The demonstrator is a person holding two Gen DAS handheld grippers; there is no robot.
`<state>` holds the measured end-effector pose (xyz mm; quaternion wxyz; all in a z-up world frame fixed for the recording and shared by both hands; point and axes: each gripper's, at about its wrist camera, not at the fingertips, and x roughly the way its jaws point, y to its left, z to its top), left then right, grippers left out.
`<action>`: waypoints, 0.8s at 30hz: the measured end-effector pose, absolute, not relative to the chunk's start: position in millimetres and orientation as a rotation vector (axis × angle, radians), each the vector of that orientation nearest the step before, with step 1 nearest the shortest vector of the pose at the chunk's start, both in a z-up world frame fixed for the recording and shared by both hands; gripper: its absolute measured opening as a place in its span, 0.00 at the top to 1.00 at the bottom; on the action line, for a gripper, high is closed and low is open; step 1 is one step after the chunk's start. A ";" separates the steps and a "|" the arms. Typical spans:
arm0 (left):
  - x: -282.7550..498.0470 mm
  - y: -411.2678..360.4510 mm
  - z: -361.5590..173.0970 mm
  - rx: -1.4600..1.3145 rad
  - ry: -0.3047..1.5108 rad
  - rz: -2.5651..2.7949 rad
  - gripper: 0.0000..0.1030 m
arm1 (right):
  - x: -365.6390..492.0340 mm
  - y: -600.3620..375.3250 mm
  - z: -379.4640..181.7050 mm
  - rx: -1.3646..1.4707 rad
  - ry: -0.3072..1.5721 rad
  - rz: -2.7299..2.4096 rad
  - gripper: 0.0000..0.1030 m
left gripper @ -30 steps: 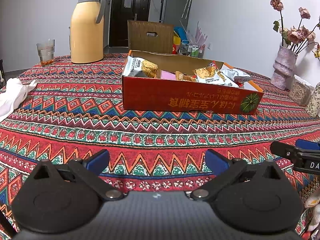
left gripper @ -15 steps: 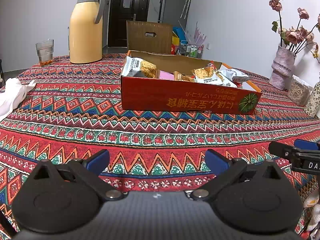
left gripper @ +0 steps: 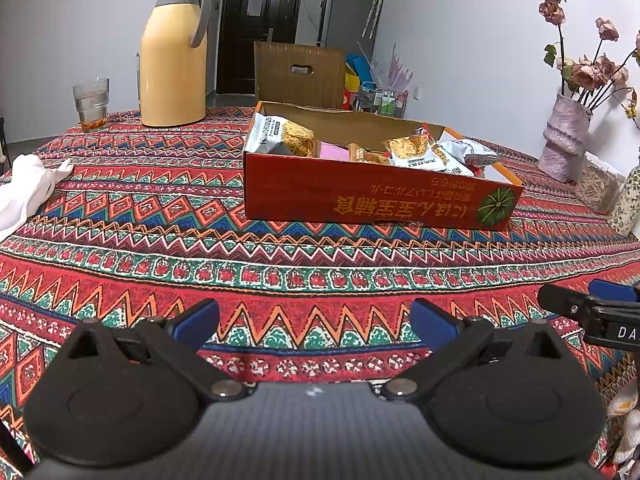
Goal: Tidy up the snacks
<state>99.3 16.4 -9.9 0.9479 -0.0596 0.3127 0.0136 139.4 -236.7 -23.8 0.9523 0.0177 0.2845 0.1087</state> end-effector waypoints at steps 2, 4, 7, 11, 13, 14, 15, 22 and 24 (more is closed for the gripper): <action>98.7 16.8 -9.0 -0.122 0.636 0.028 0.00 | 139.3 -236.8 -23.8 0.036 0.578 0.221 0.00; 98.6 16.9 -8.7 -0.124 0.636 0.028 0.00 | 139.1 -236.7 -23.7 0.036 0.578 0.221 0.00; 98.1 16.8 -8.5 -0.125 0.636 0.027 0.00 | 139.0 -236.6 -23.7 0.036 0.578 0.221 0.00; 98.0 16.7 -8.7 -0.125 0.636 0.027 0.00 | 138.8 -236.6 -23.6 0.036 0.578 0.221 0.00; 98.0 16.7 -8.6 -0.126 0.636 0.027 0.00 | 138.9 -236.6 -23.7 0.036 0.578 0.221 0.00; 98.0 16.8 -8.6 -0.125 0.637 0.027 0.00 | 138.8 -236.6 -23.6 0.036 0.578 0.221 0.00; 98.0 16.6 -8.4 -0.126 0.637 0.027 0.00 | 139.1 -236.7 -23.8 0.036 0.578 0.221 0.00; 98.9 15.6 -9.2 -0.117 0.625 0.014 0.00 | 139.6 -235.3 -23.6 0.034 0.580 0.223 0.00; 100.9 15.5 -9.4 -0.116 0.629 0.016 0.00 | 139.2 -234.5 -23.3 0.033 0.582 0.225 0.00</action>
